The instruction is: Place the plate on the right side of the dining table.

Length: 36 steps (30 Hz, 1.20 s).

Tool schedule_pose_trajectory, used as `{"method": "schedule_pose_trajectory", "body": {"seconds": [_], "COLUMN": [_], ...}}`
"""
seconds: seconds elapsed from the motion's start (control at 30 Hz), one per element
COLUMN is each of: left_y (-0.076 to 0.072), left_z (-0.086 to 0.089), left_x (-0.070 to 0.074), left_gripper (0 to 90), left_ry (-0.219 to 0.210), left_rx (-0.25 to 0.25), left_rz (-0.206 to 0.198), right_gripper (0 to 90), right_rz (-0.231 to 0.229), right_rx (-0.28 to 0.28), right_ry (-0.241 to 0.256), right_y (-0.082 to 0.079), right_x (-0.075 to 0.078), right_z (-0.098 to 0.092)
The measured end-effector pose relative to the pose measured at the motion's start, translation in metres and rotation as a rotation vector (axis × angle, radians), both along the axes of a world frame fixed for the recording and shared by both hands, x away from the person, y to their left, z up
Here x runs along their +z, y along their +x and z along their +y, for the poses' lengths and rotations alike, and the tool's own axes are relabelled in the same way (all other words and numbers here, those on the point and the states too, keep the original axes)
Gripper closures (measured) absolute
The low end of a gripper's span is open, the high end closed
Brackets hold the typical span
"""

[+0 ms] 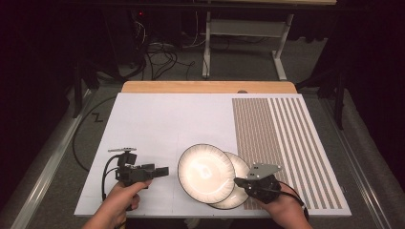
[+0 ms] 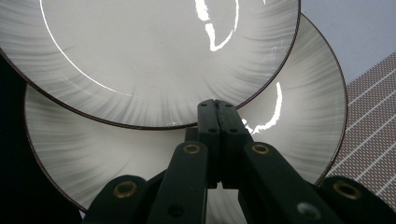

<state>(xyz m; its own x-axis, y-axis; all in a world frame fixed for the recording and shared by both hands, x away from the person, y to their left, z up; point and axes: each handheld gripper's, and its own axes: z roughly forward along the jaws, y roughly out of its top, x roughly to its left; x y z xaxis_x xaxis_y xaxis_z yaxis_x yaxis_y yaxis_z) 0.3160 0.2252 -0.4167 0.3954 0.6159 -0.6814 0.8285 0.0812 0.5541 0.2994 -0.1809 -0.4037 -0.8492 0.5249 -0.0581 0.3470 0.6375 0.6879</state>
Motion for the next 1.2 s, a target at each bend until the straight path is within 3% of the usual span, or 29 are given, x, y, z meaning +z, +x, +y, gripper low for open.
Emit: {"method": "schedule_pose_trajectory", "body": {"seconds": [0.17, 0.47, 0.73, 0.97, 1.2], "left_y": [0.002, 0.005, 0.006, 0.008, 0.011], "left_z": [0.001, 0.001, -0.001, -0.006, -0.013], "left_x": [0.001, 0.002, 0.004, 0.007, 0.008], "left_gripper": [4.6, 4.6, 5.1, 5.4, 5.5], "left_ry": [-0.045, -0.091, -0.15, -0.145, -0.169], "left_rx": [-0.001, -0.01, -0.036, -0.06, -0.068], "left_rz": [0.035, 0.098, 0.18, 0.228, 0.274], "right_gripper": [90.0, 90.0, 90.0, 90.0, 90.0], "right_rz": [0.0, 0.001, 0.001, 0.001, 0.0], "right_rx": [0.0, 0.0, -0.001, -0.003, -0.004], "right_ry": [0.0, 0.001, -0.001, 0.0, 0.0], "right_y": [0.0, 0.001, 0.0, 0.0, 0.0], "right_x": [0.0, 0.0, 0.0, 0.0, 0.0], "right_z": [0.0, 0.0, 0.0, 0.0, 0.0]}}
